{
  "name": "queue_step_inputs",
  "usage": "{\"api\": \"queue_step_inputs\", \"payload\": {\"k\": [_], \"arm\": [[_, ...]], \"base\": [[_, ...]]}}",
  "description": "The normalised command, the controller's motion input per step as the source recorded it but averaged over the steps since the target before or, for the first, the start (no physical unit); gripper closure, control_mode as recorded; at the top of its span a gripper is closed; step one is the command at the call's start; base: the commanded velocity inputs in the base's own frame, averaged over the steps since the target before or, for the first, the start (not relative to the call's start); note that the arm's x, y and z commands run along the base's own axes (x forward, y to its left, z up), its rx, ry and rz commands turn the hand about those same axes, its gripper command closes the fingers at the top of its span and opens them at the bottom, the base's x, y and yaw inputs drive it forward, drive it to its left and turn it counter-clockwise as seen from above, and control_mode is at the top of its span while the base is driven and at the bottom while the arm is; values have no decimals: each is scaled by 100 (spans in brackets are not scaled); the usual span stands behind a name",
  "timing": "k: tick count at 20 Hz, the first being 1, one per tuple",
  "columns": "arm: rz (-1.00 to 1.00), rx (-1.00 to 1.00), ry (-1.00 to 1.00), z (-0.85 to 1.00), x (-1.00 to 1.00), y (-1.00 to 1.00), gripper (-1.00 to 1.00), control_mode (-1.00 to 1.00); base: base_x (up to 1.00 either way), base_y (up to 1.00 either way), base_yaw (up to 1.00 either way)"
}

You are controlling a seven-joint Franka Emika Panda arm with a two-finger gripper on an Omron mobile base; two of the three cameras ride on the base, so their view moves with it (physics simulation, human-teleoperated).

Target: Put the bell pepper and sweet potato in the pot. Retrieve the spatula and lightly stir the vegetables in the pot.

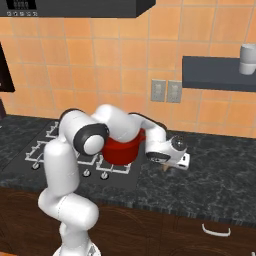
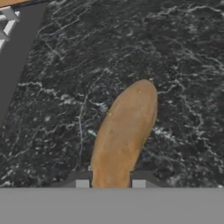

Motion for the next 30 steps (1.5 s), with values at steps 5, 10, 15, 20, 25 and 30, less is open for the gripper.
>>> {"api": "queue_step_inputs", "payload": {"k": [5,10,15,20,25,30], "arm": [[0,-9,-3,-29,4,31,100,-100],[0,-3,1,-51,27,4,100,-100],[0,0,9,-95,23,8,100,-100],[0,0,-1,-32,-12,79,100,-100],[0,0,-23,33,-47,43,100,-100],[-5,0,-26,100,-78,0,100,-100]], "base": [[0,0,0],[0,0,0],[0,0,0],[0,0,0],[0,0,0],[0,0,0]]}}
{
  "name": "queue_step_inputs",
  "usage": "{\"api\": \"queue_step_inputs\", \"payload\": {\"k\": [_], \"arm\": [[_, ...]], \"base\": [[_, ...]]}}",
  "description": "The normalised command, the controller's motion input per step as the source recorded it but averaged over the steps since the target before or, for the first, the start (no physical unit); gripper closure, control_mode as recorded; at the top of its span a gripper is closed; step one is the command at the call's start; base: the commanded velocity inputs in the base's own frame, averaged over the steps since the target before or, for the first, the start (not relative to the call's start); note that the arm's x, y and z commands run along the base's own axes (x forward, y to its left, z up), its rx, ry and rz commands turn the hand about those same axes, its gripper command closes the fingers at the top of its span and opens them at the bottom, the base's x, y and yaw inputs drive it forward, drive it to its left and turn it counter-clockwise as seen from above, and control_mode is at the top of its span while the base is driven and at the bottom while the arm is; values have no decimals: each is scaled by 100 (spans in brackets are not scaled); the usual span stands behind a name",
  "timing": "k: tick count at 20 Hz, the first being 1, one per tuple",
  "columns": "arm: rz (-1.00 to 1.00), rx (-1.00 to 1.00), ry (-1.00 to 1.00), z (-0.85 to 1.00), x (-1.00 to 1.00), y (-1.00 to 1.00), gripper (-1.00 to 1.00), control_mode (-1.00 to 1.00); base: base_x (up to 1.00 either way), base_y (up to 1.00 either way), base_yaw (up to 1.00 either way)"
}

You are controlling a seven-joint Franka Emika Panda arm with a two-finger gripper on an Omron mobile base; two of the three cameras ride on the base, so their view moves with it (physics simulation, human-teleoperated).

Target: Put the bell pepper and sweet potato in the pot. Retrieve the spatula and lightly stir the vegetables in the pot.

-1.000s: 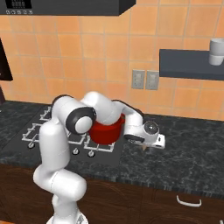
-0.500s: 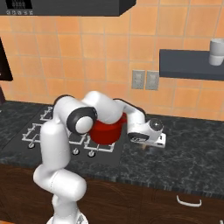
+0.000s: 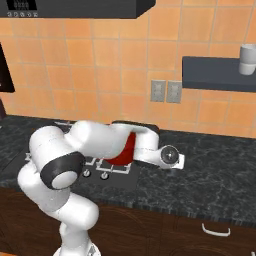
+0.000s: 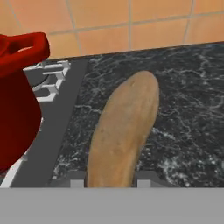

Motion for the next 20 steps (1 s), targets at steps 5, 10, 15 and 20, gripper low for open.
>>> {"api": "queue_step_inputs", "payload": {"k": [5,10,15,20], "arm": [[-6,-1,-6,100,-42,14,100,-100],[-4,-2,0,100,-1,21,100,-100],[0,-1,4,91,0,57,100,-100],[0,-3,10,14,0,96,100,-100]], "base": [[0,0,0],[0,0,0],[0,0,0],[0,0,0]]}}
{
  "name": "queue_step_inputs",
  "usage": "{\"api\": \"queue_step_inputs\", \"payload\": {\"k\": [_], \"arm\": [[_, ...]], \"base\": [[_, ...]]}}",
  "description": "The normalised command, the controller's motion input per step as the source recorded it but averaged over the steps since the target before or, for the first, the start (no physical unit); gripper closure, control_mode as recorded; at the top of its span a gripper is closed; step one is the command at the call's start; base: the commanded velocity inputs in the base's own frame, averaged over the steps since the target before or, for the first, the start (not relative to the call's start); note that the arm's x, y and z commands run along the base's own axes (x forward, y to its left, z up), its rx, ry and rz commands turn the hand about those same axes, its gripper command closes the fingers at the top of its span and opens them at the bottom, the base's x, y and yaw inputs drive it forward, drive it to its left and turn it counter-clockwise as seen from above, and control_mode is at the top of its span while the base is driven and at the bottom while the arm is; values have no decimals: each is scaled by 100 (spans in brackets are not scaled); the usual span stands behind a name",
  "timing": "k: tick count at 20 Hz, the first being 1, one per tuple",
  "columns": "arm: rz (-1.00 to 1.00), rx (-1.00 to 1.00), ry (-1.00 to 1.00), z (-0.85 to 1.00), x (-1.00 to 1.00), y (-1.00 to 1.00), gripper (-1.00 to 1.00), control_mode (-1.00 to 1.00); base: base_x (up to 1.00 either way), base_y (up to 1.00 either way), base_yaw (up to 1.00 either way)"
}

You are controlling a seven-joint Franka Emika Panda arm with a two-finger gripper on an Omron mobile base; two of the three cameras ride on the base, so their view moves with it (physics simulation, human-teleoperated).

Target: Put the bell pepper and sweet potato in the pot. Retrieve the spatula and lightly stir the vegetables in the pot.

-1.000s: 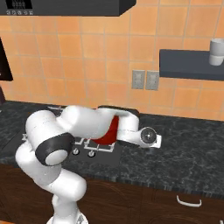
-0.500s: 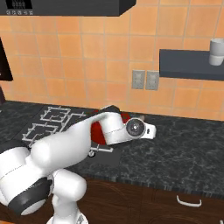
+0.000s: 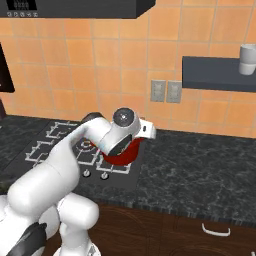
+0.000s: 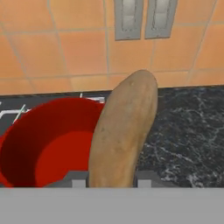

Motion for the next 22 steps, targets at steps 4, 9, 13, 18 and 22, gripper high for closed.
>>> {"api": "queue_step_inputs", "payload": {"k": [4,9,13,18,22], "arm": [[0,-3,22,-11,27,99,100,-100],[0,0,22,-25,44,77,100,-100],[0,0,20,-38,55,36,100,-100],[-1,0,14,-29,48,-3,100,-100],[-1,0,4,-40,39,-24,100,-100]], "base": [[0,0,0],[0,0,0],[0,0,0],[0,0,0],[0,0,0]]}}
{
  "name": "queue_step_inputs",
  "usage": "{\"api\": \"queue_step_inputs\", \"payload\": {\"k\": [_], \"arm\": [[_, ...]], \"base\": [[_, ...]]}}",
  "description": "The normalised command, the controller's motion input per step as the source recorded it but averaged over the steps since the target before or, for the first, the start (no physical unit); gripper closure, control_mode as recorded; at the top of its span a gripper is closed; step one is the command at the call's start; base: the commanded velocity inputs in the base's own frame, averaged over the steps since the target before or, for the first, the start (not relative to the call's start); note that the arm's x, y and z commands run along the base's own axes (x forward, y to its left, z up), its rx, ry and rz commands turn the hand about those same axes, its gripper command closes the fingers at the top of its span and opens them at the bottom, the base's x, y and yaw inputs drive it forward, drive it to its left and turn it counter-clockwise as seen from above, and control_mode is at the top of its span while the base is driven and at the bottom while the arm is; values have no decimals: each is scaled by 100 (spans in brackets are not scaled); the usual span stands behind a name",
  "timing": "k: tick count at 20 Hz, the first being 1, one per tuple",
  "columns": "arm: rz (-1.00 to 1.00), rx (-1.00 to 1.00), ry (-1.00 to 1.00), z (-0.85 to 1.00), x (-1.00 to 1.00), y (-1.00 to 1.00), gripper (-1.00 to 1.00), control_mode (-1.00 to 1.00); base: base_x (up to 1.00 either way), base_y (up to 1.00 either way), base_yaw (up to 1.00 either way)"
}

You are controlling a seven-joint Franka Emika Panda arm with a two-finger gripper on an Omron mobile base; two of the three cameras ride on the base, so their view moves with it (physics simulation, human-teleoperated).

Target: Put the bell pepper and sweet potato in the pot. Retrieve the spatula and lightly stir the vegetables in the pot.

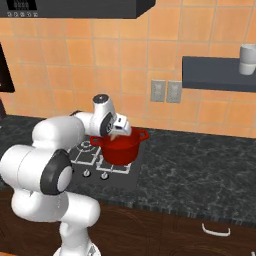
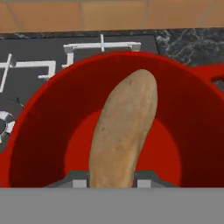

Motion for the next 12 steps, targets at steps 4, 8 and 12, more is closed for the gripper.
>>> {"api": "queue_step_inputs", "payload": {"k": [4,8,12], "arm": [[-1,0,0,-53,12,-51,100,-100],[0,0,0,-48,4,-20,100,-100],[0,0,0,-32,22,2,-100,-100]], "base": [[0,0,0],[0,0,0],[0,0,0]]}}
